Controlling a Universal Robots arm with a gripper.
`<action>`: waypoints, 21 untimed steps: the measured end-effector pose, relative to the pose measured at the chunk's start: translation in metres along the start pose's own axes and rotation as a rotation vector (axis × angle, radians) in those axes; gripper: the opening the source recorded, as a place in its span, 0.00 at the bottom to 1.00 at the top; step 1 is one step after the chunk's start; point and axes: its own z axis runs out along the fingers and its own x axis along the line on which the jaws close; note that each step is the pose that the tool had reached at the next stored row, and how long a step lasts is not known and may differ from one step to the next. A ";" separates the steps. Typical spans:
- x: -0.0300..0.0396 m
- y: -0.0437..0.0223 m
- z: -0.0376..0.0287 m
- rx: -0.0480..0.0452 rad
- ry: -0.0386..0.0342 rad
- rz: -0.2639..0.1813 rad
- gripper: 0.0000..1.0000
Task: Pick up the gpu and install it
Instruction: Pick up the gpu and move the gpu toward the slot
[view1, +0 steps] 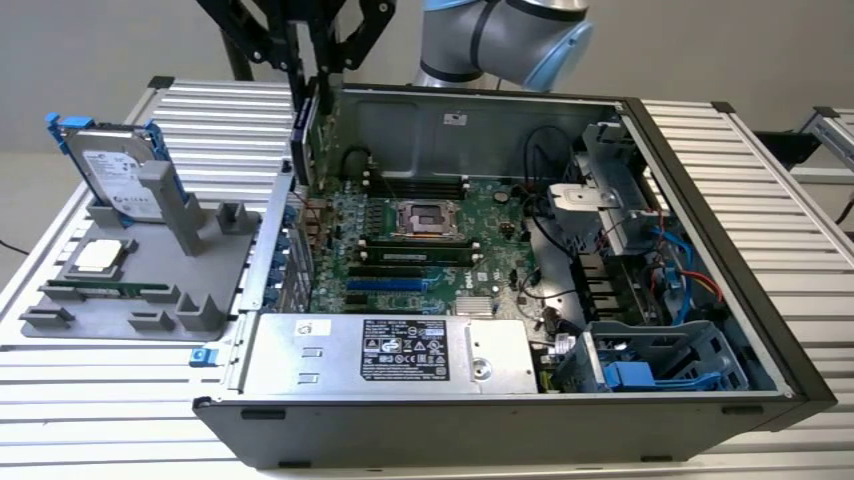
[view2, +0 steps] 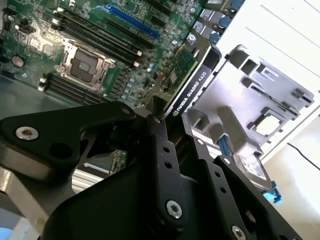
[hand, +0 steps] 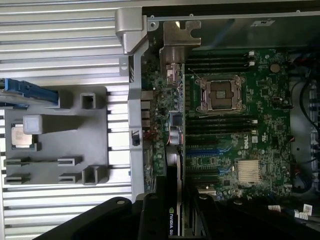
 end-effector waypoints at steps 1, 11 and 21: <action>-0.0017 0.0001 0.0001 -0.0001 -0.0001 0.000 0.00; -0.0198 0.0012 0.0003 0.0000 0.0000 0.000 0.00; -0.0370 0.0023 0.0005 -0.0001 0.0000 0.000 0.00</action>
